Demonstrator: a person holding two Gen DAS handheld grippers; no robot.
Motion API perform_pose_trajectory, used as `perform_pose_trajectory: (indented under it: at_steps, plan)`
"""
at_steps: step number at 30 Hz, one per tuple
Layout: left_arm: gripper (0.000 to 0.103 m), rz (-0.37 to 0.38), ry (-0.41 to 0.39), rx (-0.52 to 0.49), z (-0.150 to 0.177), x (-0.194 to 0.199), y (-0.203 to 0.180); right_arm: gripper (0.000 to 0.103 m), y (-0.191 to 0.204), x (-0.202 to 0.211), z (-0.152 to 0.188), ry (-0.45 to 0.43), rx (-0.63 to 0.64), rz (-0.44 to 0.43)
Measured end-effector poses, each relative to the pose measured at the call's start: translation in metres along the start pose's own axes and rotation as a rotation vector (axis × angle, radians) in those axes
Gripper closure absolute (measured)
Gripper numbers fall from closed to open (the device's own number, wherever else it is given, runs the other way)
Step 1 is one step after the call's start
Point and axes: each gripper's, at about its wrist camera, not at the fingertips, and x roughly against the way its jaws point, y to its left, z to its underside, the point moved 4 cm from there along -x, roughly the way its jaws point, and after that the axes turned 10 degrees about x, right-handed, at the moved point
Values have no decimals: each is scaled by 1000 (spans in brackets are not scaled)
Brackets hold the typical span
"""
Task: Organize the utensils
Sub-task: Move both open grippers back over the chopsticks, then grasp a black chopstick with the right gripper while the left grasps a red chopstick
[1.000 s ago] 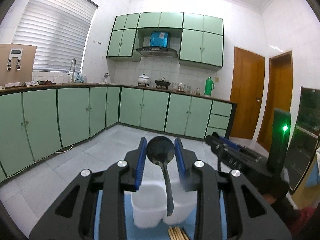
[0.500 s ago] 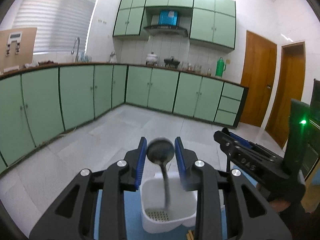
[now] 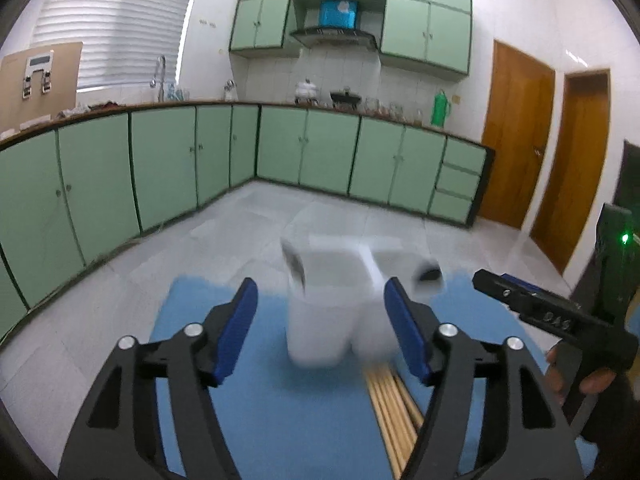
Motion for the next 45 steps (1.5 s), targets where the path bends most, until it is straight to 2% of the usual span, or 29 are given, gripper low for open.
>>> perform_pose_trajectory:
  at_steps: [2, 7, 14, 19, 28, 32, 36, 38, 40, 42, 44, 45]
  plan:
    - [31, -12, 44, -1, 28, 16, 2, 27, 0, 21, 31, 48, 5, 3]
    - [29, -42, 180, -27, 97, 44, 5, 27, 6, 64, 105, 189, 12, 29]
    - [26, -80, 315, -44, 155, 61, 15, 28, 27, 92, 153, 287, 57, 36]
    - [26, -113, 364, -65, 170, 59, 18, 30, 38, 83, 167, 345, 87, 39]
    - [23, -141, 398, -70, 182, 60, 26, 31, 51, 79, 177, 365, 188, 84]
    - [22, -140, 404, -69, 184, 61, 27, 32, 40, 83, 178, 366, 190, 159]
    - [21, -141, 404, -74, 181, 61, 24, 33, 42, 88, 177, 347, 193, 118]
    - [21, -142, 406, -71, 182, 61, 24, 42, 49, 86, 179, 347, 205, 84]
    - [21, -141, 410, -62, 184, 62, 24, 62, 55, 82, 181, 361, 216, 66]
    - [21, -139, 411, -61, 184, 63, 23, 72, 59, 78, 180, 360, 230, 68]
    - [20, -139, 411, -68, 185, 64, 21, 89, 63, 75, 179, 363, 241, 52]
    - [20, -136, 413, -71, 185, 64, 19, 93, 64, 74, 178, 365, 249, 46]
